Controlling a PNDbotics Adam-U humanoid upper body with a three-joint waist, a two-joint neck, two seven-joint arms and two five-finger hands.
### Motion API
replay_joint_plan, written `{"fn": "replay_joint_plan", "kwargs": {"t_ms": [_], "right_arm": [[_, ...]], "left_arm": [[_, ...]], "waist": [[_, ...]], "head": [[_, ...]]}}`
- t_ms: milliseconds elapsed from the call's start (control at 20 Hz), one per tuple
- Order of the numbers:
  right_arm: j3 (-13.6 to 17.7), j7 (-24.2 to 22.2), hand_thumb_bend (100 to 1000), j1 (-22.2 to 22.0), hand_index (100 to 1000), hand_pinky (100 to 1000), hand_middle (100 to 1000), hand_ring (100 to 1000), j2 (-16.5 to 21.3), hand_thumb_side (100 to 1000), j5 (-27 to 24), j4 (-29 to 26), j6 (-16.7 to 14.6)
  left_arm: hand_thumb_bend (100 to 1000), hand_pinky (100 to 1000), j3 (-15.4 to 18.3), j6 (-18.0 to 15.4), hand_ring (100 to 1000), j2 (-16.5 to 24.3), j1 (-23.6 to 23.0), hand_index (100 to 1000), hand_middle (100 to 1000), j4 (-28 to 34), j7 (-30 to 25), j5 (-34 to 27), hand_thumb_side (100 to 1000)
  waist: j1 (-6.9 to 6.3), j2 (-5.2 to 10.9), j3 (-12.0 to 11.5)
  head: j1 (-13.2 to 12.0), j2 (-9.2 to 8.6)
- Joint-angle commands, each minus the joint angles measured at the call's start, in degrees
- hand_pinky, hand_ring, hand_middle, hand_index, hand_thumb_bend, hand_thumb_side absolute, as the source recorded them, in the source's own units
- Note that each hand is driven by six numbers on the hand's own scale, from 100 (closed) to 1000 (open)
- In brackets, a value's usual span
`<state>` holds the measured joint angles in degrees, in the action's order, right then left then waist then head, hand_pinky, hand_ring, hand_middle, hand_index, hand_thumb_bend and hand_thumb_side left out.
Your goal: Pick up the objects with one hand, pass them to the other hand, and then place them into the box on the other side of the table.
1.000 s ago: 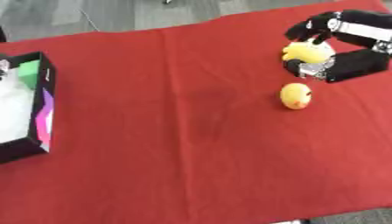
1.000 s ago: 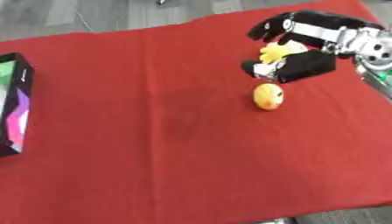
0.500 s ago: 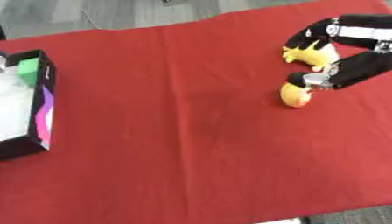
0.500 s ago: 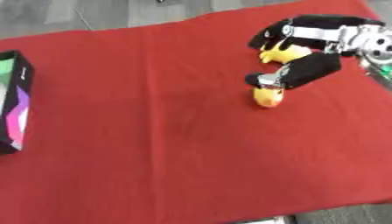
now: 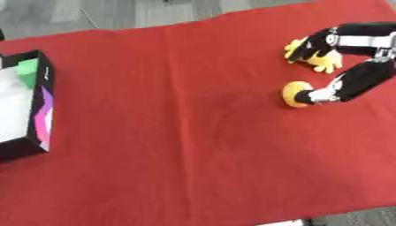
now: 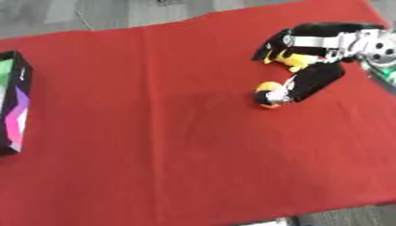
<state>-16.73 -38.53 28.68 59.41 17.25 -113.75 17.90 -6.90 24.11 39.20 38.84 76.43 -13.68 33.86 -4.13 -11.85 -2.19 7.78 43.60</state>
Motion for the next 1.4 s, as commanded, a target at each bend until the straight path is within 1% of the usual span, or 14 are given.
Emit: {"fn": "replay_joint_plan", "kwargs": {"t_ms": [50,250,350,400,500,750,850,1100,1400], "right_arm": [[0.8,1.3,454,0.3,886,893,835,877,1.4,442,2.8,-0.8,0.6],[1.0,2.7,451,-0.4,891,897,829,873,1.4,432,4.9,-0.5,2.4],[1.0,2.9,450,-0.9,894,898,827,872,1.4,428,5.9,0.3,2.7],[0.9,3.0,447,-1.1,893,899,825,871,1.3,408,6.4,0.7,2.7],[0.9,3.1,449,-1.4,891,900,823,870,1.2,425,7.1,1.5,2.5],[0.9,3.5,430,-2.0,872,900,808,866,1.2,404,8.0,2.5,2.0],[1.1,3.8,397,-2.3,871,897,805,863,1.2,397,8.3,2.8,2.2],[1.6,4.9,368,-2.8,867,897,800,861,1.1,367,8.4,4.2,2.7],[1.7,5.2,369,-3.3,865,903,799,860,1.2,367,10.3,5.6,2.9]], "left_arm": [[100,842,0.5,0.1,851,1.2,1.1,769,754,0.9,-0.2,-0.1,367],[100,842,0.5,0.2,851,1.3,1.2,769,754,1.2,-0.2,-0.2,368],[100,842,0.6,0.3,851,1.3,1.3,769,755,1.3,-0.1,-0.2,370],[100,842,0.7,0.3,851,1.3,1.3,770,755,1.4,-0.1,-0.3,371],[100,842,0.7,0.4,851,1.2,1.4,770,755,1.5,-0.1,-0.3,371],[100,842,0.9,0.6,851,1.3,1.5,770,755,1.7,0.1,-0.5,368],[100,842,0.9,0.6,851,1.3,1.5,769,756,1.8,0.1,-0.6,371],[100,842,0.9,0.7,851,1.2,1.5,769,757,2.0,0.1,-0.7,370],[100,842,1.0,0.8,851,1.2,1.5,769,757,2.0,0.1,-0.7,372]], "waist": [[0.34,-0.28,-0.2],[0.11,-1.05,-0.4],[-0.01,-1.51,-0.5],[-0.07,-1.72,-0.5],[-0.20,-2.11,-0.6],[-0.55,-2.74,-0.8],[-0.67,-2.98,-0.8],[-0.99,-3.63,-1.1],[-1.22,-4.02,-1.2]], "head": [[0.3,-1.16],[0.5,-1.92],[0.6,-2.26],[0.7,-2.39],[0.7,-2.58],[0.9,-2.65],[0.9,-2.79],[1.0,-3.19],[1.2,-3.42]]}}
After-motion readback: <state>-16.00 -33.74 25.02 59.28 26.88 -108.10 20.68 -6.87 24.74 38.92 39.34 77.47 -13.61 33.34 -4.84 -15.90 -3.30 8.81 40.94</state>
